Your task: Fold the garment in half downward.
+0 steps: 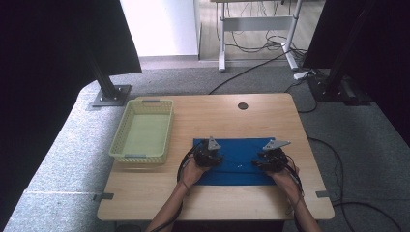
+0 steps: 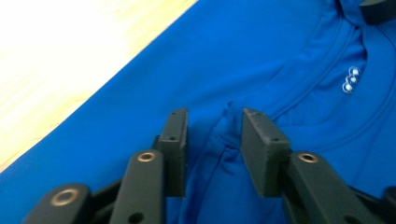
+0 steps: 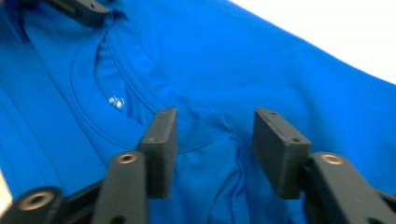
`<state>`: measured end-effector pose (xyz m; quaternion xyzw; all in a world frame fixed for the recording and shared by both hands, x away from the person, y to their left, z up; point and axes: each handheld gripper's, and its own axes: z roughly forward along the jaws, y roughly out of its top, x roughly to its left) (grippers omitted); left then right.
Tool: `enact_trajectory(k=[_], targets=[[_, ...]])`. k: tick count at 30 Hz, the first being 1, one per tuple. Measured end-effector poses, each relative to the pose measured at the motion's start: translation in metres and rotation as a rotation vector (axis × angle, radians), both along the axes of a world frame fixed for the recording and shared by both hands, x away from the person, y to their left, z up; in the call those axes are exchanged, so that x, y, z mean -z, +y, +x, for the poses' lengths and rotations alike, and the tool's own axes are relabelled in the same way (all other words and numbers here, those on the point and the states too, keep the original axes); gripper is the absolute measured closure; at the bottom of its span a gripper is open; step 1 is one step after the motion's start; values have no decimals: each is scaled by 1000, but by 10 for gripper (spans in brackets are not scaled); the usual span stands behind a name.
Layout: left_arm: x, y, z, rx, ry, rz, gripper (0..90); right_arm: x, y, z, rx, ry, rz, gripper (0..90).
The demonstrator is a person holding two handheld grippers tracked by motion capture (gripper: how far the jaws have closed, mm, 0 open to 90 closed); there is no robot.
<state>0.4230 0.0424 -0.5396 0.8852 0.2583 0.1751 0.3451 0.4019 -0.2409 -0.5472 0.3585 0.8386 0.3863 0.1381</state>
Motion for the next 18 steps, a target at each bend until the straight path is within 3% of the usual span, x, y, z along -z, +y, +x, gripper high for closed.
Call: enact_trajectory(k=[2, 8, 13, 18], targets=[[1, -1, -1, 13, -4, 2, 666, 3, 2, 0, -14, 6, -16, 597], [1, -1, -4, 27, -17, -3, 790, 0, 1, -8, -34, -40, -22, 801], [-5, 2, -9, 32, -23, -35, 825, -6, 0, -15, -54, -58, 5, 812], [-16, 8, -23, 58, -36, -68, 826, -14, -2, -26, -81, -68, 34, 812]])
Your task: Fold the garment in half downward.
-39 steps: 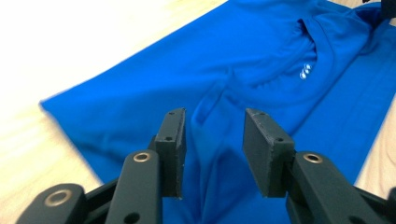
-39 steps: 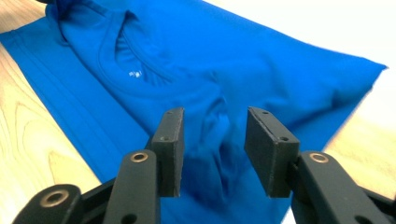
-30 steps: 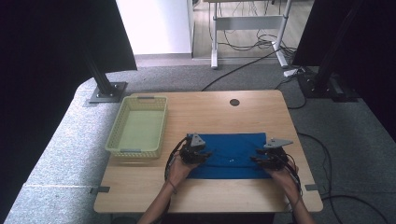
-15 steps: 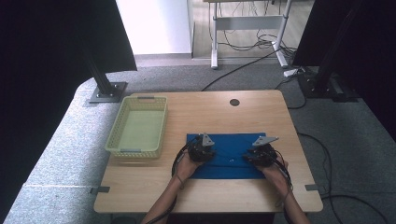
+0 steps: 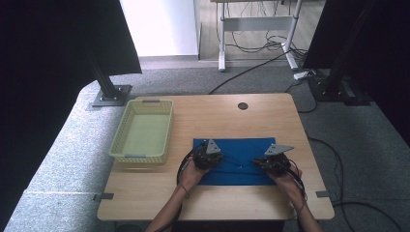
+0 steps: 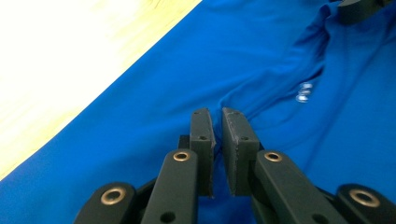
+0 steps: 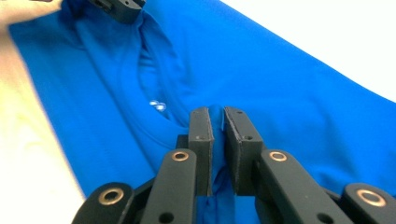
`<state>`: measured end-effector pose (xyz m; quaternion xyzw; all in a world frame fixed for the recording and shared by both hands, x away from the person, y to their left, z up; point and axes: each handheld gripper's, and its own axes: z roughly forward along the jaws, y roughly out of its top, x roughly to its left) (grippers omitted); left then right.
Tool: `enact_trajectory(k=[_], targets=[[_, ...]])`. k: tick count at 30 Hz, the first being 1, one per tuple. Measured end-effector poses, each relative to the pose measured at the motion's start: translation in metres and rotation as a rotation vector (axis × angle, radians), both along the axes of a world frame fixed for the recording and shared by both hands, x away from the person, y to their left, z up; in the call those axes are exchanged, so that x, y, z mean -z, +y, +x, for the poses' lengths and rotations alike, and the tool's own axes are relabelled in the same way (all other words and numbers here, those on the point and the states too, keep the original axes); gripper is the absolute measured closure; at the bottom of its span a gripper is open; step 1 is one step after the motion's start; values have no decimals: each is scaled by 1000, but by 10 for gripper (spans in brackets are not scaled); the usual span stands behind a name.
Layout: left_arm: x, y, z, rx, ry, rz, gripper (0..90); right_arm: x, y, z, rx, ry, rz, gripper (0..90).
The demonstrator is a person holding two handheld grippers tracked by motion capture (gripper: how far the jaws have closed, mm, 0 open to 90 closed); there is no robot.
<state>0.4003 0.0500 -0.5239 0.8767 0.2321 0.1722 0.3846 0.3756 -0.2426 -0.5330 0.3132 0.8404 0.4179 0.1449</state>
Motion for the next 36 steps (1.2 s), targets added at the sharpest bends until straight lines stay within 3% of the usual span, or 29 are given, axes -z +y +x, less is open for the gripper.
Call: enact_trajectory(k=[8, 14, 18, 21, 25, 28, 32, 36], targets=[[0, 13, -30, 47, 45, -49, 826, -5, -4, -20, -35, 21, 64, 790], [13, 23, -45, 67, 102, -71, 825, 5, -2, -35, -74, 64, 55, 767], [5, 31, -45, 70, 109, -105, 803, 1, -5, -42, -82, 57, 69, 737], [-8, 36, -41, 54, 88, -153, 776, -7, -9, -42, -79, 41, 96, 722], [-18, 38, -32, 31, 64, -165, 734, -15, -13, -35, -66, 29, 127, 704], [-16, 35, -22, 7, 71, -156, 703, -14, -11, -27, -42, 26, 113, 684], [-3, 24, -14, 4, 90, -87, 644, -1, -4, -15, -6, 43, 74, 631], [10, 16, -18, 34, 117, -21, 599, 12, 3, -15, -4, 56, 30, 559]])
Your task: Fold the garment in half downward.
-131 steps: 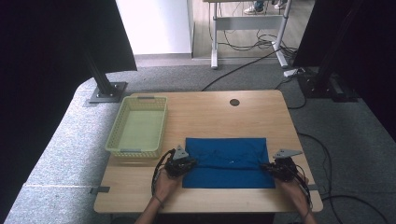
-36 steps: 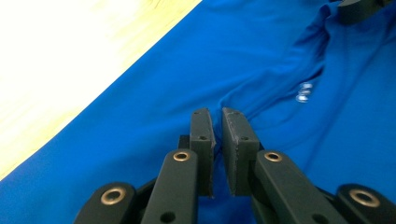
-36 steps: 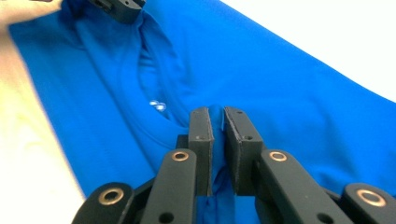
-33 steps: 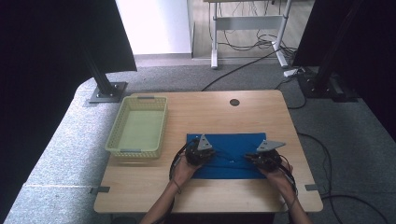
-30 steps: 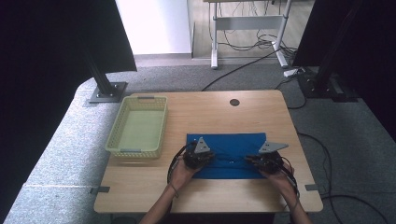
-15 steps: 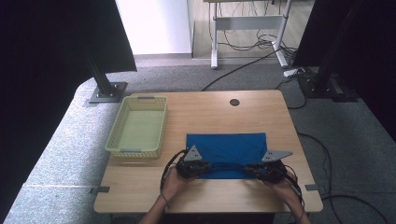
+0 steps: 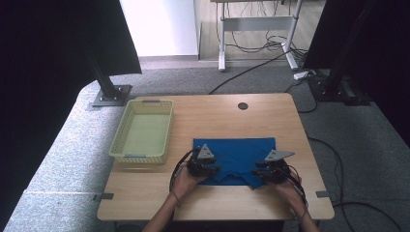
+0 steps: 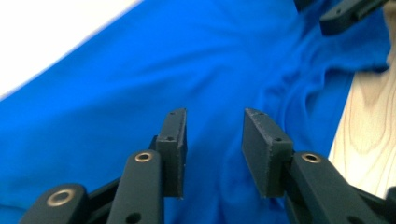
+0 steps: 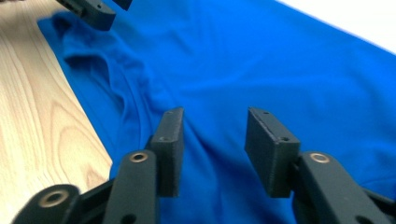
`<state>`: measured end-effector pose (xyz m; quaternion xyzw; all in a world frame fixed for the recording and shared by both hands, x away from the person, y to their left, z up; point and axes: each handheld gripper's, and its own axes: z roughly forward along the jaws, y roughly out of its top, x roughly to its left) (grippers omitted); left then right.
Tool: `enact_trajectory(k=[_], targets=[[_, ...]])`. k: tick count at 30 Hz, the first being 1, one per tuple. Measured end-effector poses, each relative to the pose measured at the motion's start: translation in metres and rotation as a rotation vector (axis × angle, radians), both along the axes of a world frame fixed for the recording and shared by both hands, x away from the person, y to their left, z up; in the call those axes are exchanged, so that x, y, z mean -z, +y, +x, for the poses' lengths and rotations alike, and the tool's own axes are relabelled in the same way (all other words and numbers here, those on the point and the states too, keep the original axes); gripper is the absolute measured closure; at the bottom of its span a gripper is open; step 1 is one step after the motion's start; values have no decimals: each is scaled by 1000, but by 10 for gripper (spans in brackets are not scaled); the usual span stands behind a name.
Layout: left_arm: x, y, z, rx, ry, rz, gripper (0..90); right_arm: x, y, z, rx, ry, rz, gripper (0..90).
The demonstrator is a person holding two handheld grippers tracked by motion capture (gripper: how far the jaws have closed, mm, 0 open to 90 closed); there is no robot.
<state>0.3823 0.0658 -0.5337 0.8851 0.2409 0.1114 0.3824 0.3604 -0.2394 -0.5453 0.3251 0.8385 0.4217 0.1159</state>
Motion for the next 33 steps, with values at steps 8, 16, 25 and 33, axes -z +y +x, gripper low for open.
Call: enact_trajectory(k=[8, 16, 25, 33], targets=[[10, 2, -21, 46, 47, 29, 560, 5, -3, -20, -32, -1, -55, 498], [-1, 8, -9, -4, 11, -5, 462, 3, -7, -20, 2, 5, -37, 438], [6, 23, 16, -140, -12, 4, 305, 1, -19, -24, 172, 2, -32, 244], [16, 25, 22, -184, -15, 21, 250, 11, -17, -25, 233, 31, -89, 181]])
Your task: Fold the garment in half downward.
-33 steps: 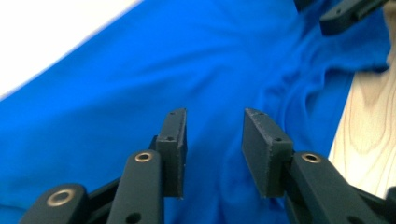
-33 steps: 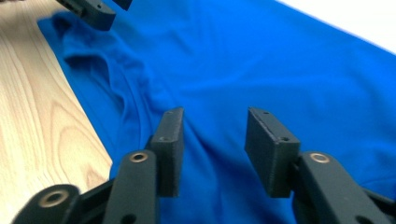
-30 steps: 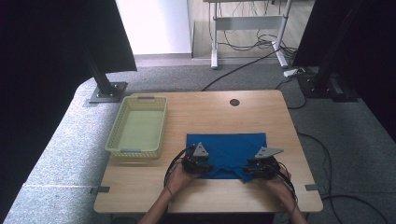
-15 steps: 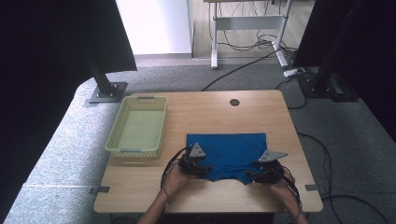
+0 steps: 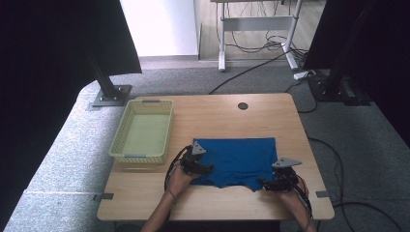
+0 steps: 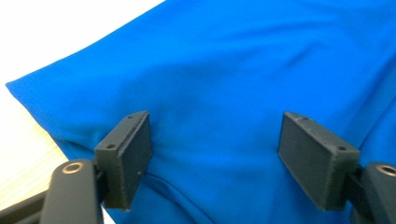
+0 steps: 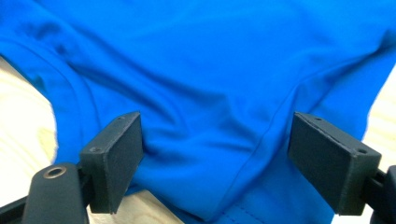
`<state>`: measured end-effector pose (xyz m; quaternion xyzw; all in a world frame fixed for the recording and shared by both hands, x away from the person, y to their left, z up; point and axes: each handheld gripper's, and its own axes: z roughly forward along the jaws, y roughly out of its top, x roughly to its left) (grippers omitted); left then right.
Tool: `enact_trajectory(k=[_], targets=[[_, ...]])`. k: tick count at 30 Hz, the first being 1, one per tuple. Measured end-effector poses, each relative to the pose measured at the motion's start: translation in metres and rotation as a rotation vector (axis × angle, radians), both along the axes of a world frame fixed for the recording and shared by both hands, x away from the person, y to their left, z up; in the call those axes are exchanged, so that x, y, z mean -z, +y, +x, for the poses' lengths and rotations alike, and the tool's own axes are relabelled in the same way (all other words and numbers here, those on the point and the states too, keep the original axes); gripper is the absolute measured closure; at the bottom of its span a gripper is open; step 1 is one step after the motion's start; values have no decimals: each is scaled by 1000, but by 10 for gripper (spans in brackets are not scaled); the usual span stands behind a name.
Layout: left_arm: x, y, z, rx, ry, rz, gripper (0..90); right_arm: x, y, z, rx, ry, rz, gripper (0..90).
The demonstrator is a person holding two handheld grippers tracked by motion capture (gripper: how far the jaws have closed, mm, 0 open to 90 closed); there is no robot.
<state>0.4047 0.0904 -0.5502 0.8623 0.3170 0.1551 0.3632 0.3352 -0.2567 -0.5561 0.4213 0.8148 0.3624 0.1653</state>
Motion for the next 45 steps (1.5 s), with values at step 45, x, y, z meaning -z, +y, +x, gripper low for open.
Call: enact_trajectory(k=[45], targets=[[-3, 11, -10, -62, -18, -9, 192, 0, -7, 28, 37, -16, 17, 160]])
